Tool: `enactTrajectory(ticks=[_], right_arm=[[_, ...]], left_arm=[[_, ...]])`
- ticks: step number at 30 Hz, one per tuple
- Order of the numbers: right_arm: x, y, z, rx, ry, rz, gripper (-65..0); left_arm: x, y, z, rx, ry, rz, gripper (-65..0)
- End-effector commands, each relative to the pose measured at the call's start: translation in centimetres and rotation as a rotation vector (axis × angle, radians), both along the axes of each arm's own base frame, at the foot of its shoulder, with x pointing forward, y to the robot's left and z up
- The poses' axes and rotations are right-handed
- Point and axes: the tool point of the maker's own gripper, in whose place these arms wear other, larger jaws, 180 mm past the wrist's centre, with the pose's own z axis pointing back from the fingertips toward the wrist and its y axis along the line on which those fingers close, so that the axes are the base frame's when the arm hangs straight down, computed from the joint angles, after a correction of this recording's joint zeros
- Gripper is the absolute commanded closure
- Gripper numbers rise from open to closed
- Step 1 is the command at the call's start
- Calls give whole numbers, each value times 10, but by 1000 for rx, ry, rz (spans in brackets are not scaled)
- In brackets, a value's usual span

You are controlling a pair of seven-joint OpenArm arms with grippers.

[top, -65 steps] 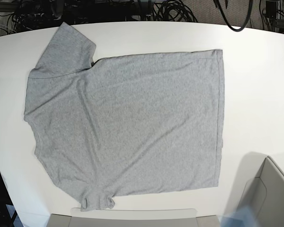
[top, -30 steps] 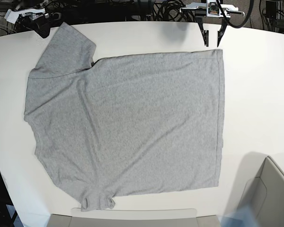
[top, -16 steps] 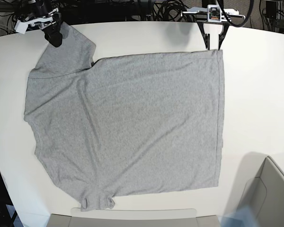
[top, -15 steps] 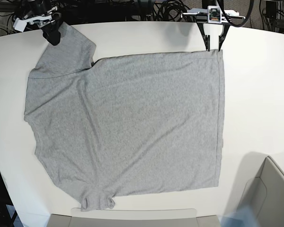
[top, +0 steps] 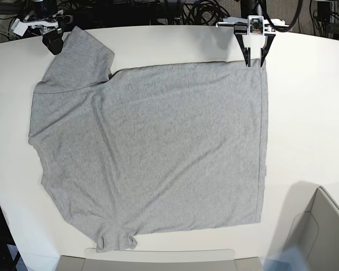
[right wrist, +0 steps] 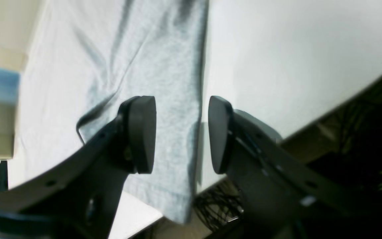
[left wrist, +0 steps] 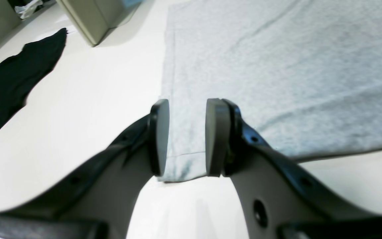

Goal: Fold the T-shirt properly
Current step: 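Lower both grippers onto the shirt's shoulder corners, then grasp the shoulder corners with both grippers and pull them apart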

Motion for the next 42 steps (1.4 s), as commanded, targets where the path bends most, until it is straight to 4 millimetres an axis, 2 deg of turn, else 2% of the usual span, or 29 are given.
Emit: enactTrajectory(ticks=[1, 2, 5, 7, 10, 15, 18, 21, 23, 25, 27, 31, 33, 36, 38, 42], right_arm=[[1, -8, 3, -24, -1, 16, -259], [0, -8, -1, -21, 19, 30, -259], [15, -4, -9, 5, 43, 74, -259], [14, -4, -16, 20, 65, 66, -259], [21, -1, -20, 52, 67, 53, -259], [20, 6, -24, 93, 98, 67, -259], [20, 5, -24, 91, 97, 67, -259], [17, 5, -24, 92, 103, 71, -259], [17, 6, -24, 92, 104, 73, -259], [16, 6, -25, 93, 107, 74, -259], [13, 5, -25, 91, 113, 74, -259], [11, 5, -26, 90, 119, 75, -259], [11, 5, -26, 90, 119, 75, -259], [10, 6, -26, 96, 118, 69, -259], [10, 7, -27, 97, 118, 68, -259], [11, 7, -26, 97, 117, 68, -259]], left_arm=[[1, 0, 8, 5, -30, 0, -195], [1, 0, 8, 5, -30, 0, -195], [2, 1, 9, 4, -33, 1, -195], [5, 1, 10, 4, -41, 2, -196], [7, 1, 10, 2, -45, 3, -196], [16, 4, 17, -22, -49, 32, -197], [23, 9, 22, -167, -21, 94, -198], [38, -4, 34, -404, -9, 46, -198], [41, -7, 35, -519, 35, 19, -198], [39, -7, 29, -619, 99, 8, -198], [45, -2, 27, -701, 128, 9, -198], [42, 27, 13, -806, 228, 64, -199], [46, 45, 12, -809, 257, 84, -199], [47, 64, -2, -788, 337, 110, -199], [45, 68, -14, -798, 390, 108, -199], [40, 64, -40, -789, 485, 73, -199]])
